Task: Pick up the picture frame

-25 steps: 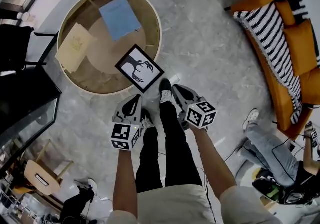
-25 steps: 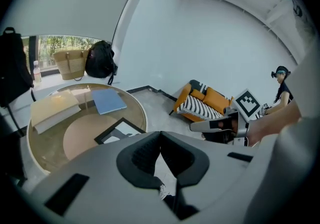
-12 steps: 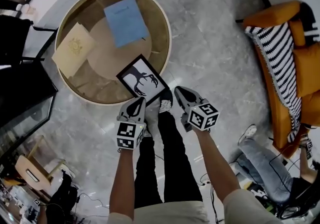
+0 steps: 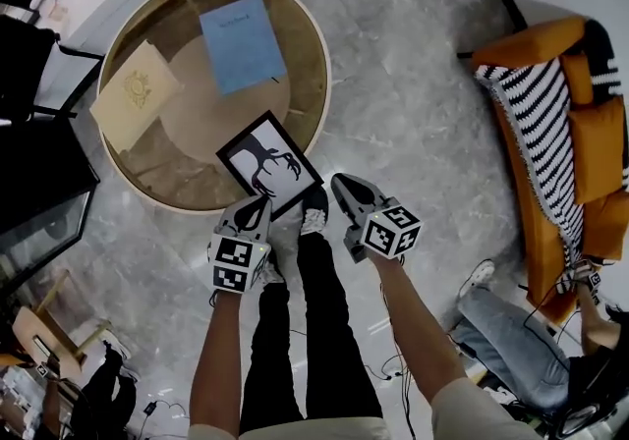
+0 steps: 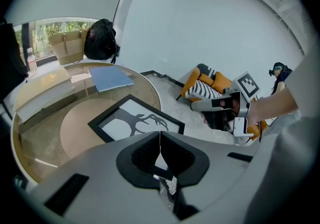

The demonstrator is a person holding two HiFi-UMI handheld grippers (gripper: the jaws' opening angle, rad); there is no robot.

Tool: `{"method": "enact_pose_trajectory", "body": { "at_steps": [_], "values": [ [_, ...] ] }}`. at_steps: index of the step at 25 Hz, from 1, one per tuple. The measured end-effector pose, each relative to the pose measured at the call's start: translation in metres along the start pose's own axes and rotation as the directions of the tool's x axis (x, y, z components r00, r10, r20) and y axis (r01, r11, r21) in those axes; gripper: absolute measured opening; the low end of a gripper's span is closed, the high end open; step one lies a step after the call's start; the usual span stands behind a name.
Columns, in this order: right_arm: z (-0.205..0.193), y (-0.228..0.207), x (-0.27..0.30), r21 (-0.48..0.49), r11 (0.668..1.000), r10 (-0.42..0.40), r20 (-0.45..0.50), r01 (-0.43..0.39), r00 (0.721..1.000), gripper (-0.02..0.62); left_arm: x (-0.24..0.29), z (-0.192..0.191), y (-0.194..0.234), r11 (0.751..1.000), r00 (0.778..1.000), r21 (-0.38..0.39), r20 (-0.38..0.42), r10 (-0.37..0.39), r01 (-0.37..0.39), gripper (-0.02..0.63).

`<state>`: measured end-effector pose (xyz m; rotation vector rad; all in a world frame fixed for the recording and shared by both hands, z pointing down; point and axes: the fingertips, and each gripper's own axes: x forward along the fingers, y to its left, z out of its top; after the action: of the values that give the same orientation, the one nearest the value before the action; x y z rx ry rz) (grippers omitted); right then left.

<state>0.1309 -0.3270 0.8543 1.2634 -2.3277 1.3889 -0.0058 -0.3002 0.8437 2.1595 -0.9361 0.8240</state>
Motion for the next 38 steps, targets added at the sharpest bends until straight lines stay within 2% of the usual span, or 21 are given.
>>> {"method": "enact_pose_trajectory", "body": {
  "at_steps": [4,7,10,11,12,16,21,28,32,38],
  "values": [
    [-0.012,-0.018,-0.007,0.088,0.995,-0.055,0.019,0.053,0.998,0.04,0.016,-0.003,0.003,1.0,1.0,0.002,-0.02,0.005,-0.005,0.021],
    [-0.026,-0.016,-0.007,0.125,0.992,-0.021,0.002,0.021,1.0,0.041,0.024,-0.011,0.008,1.0,0.999,-0.012,-0.042,0.022,-0.023,0.021],
    [-0.023,-0.023,-0.003,0.168,0.985,0.035,-0.009,-0.033,0.999,0.045,0.041,-0.011,0.01,0.998,0.998,-0.034,-0.049,0.048,-0.05,0.021],
    [-0.022,-0.025,-0.001,0.191,0.98,0.053,-0.012,-0.05,0.999,0.072,0.047,-0.01,0.01,0.998,0.997,-0.032,-0.055,0.053,-0.055,0.021],
    [-0.023,-0.025,0.003,0.214,0.974,0.074,-0.018,-0.068,0.997,0.126,0.051,-0.01,0.011,0.998,0.996,-0.027,-0.062,0.058,-0.059,0.021],
    [-0.028,-0.021,0.02,0.249,0.959,0.153,-0.047,-0.137,0.987,0.183,0.059,-0.01,0.016,0.996,0.996,-0.048,-0.059,0.073,-0.075,0.021],
    [-0.032,-0.021,0.04,0.294,0.941,0.196,-0.065,-0.169,0.978,0.23,0.065,-0.018,0.019,0.994,0.994,-0.066,-0.07,0.079,-0.083,0.021],
    [-0.039,-0.018,0.065,0.246,0.949,0.233,-0.115,-0.2,0.966,0.235,0.071,-0.014,0.017,0.993,0.997,-0.1,-0.037,0.063,-0.067,0.021],
    [-0.039,-0.022,0.077,0.303,0.928,0.256,-0.099,-0.216,0.962,0.235,0.077,-0.009,0.014,0.996,0.998,-0.076,-0.04,0.045,-0.048,0.021],
    [-0.041,-0.019,0.081,0.397,0.883,0.294,-0.051,-0.251,0.954,0.233,0.078,-0.011,0.011,0.995,0.999,-0.093,-0.038,0.02,-0.024,0.021]
  ]
}}
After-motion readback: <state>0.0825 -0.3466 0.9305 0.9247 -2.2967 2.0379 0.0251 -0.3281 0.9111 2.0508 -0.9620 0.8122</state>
